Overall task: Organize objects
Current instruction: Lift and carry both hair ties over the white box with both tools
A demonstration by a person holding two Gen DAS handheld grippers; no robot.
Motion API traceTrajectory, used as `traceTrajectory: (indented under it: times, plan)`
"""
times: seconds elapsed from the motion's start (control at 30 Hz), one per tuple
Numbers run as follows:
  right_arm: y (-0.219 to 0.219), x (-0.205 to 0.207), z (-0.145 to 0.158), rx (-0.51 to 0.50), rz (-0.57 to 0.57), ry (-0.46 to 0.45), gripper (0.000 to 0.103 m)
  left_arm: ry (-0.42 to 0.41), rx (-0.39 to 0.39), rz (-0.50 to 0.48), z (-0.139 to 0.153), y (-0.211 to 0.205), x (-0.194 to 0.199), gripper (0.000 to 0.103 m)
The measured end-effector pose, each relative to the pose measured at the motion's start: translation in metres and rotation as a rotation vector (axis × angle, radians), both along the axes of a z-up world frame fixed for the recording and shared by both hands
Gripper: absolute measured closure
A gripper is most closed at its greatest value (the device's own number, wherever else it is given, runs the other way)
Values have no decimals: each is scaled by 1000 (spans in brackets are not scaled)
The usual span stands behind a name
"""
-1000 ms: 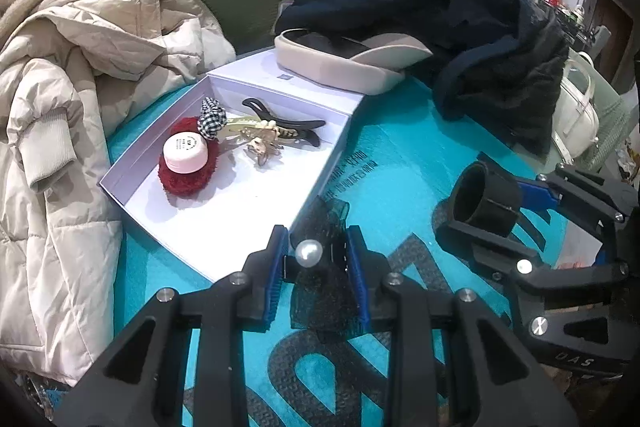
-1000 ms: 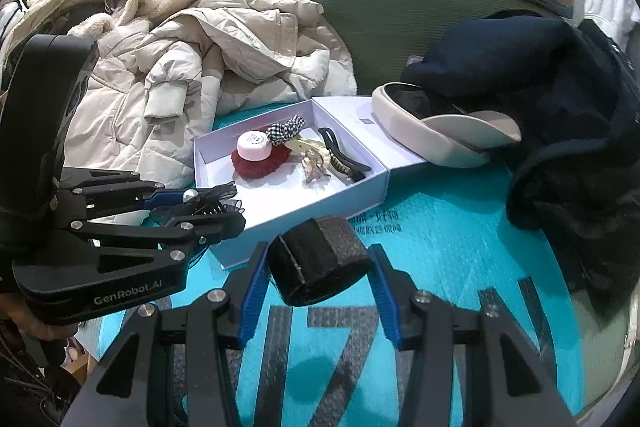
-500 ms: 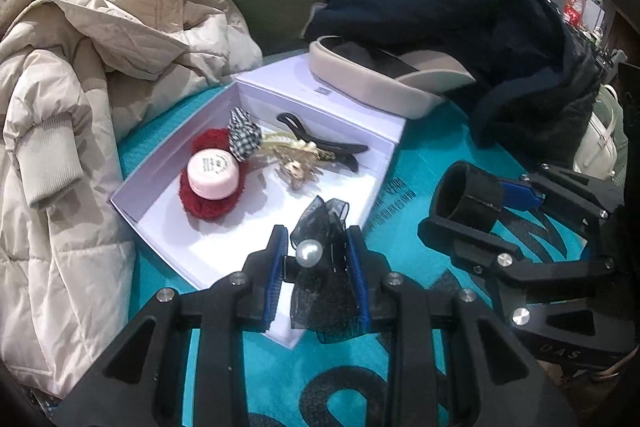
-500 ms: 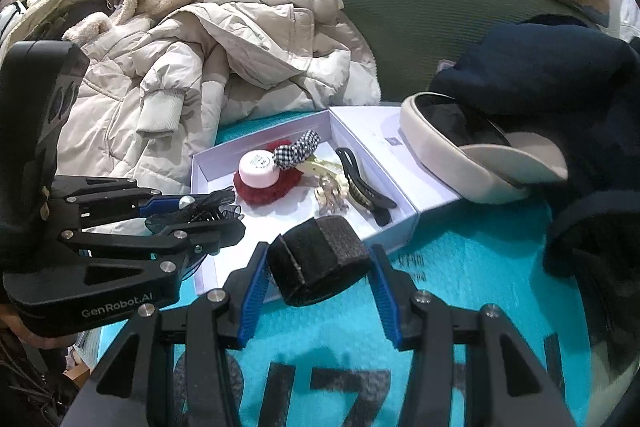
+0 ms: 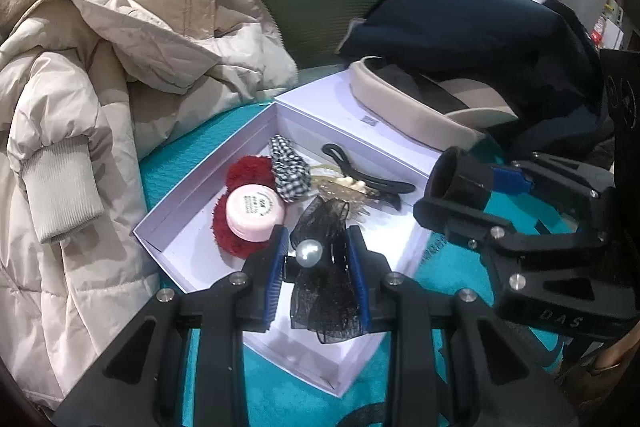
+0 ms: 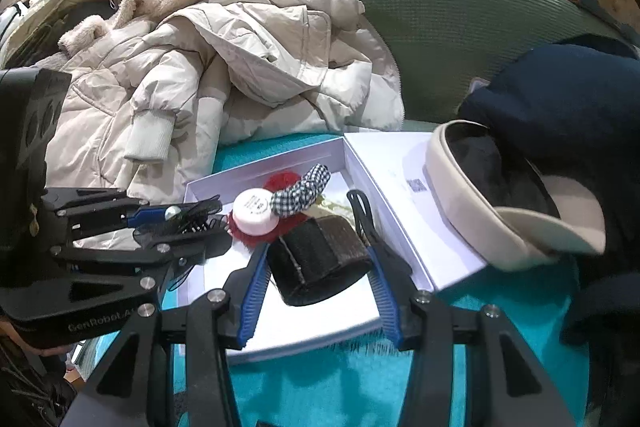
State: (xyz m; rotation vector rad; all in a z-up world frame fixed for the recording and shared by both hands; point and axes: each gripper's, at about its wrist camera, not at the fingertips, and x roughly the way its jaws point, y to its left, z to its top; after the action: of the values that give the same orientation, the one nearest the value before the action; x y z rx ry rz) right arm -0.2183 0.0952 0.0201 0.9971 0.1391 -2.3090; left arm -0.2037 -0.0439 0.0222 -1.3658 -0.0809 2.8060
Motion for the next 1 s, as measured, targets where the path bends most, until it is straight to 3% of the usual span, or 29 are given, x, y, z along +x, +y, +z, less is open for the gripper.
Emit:
traceTrajectory:
  times: [0.43,0.73,1.0]
  plan:
    - [-26,-23,-33,9,77,-30,54,-49,19,68,-33,-23,-14,75]
    - [-22,-29,-67,2,77,-106,54,-99,19,66,-60,-16,-12,75]
    - [-19,-29,-79,22,71,-127,54,-136,14,52,-74,-6,-12,75]
